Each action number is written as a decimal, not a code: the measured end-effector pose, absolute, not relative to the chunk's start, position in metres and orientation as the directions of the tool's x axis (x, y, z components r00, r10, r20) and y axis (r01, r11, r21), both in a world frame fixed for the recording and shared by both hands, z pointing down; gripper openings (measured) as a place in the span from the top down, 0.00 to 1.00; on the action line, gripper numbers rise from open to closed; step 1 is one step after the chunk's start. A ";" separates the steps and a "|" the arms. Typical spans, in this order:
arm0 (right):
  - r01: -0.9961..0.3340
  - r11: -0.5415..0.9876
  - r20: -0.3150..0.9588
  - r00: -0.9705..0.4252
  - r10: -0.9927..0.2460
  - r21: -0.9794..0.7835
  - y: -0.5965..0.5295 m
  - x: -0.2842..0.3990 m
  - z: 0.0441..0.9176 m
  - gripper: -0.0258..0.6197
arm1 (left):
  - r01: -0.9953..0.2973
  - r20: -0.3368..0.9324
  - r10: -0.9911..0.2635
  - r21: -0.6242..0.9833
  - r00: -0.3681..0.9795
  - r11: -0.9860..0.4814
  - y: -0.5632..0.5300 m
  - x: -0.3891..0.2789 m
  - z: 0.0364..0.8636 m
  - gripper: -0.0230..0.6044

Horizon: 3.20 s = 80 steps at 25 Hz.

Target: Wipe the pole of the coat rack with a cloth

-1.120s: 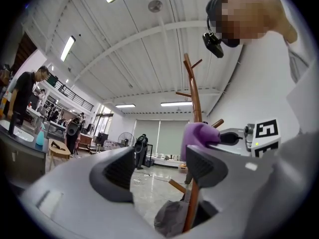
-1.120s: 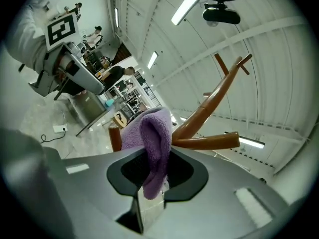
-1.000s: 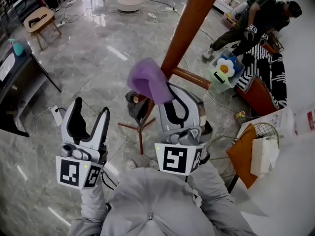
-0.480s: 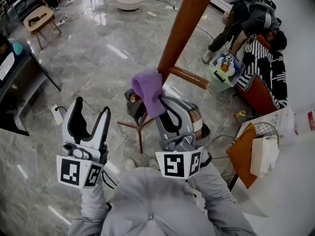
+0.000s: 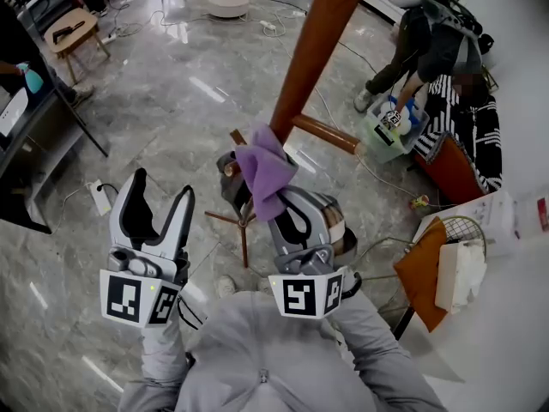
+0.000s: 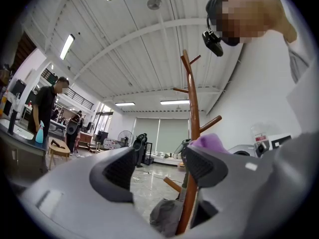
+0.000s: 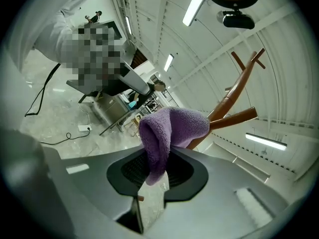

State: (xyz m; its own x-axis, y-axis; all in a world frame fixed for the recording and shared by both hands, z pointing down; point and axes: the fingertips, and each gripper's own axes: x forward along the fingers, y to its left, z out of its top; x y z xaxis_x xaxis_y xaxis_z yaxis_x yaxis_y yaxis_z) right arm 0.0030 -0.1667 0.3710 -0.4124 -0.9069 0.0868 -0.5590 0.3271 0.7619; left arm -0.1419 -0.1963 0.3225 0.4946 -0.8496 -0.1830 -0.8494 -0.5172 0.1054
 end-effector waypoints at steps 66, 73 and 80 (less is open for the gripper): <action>-0.784 0.507 0.269 -0.433 -0.860 0.360 -0.211 0.041 0.534 0.86 | -0.907 -0.005 -0.908 0.011 0.420 -0.420 -0.142 -0.119 0.344 0.41; -0.787 0.532 0.380 -0.409 -0.829 0.313 -0.204 0.053 0.577 0.86 | -0.902 0.006 -0.902 0.009 0.431 -0.431 -0.144 -0.112 0.346 0.41; -0.810 0.525 0.448 -0.379 -0.809 0.262 -0.188 0.071 0.599 0.86 | -0.895 0.010 -0.895 0.008 0.446 -0.445 -0.144 -0.105 0.345 0.41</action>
State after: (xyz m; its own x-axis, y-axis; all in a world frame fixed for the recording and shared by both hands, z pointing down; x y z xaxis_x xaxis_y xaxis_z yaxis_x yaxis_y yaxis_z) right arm 0.0706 -0.1877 0.5989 -0.3793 -0.8094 0.4484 -0.8098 0.5248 0.2624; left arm -0.1049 -0.1438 0.3447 0.4455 -0.8952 0.0096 -0.8953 -0.4455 0.0085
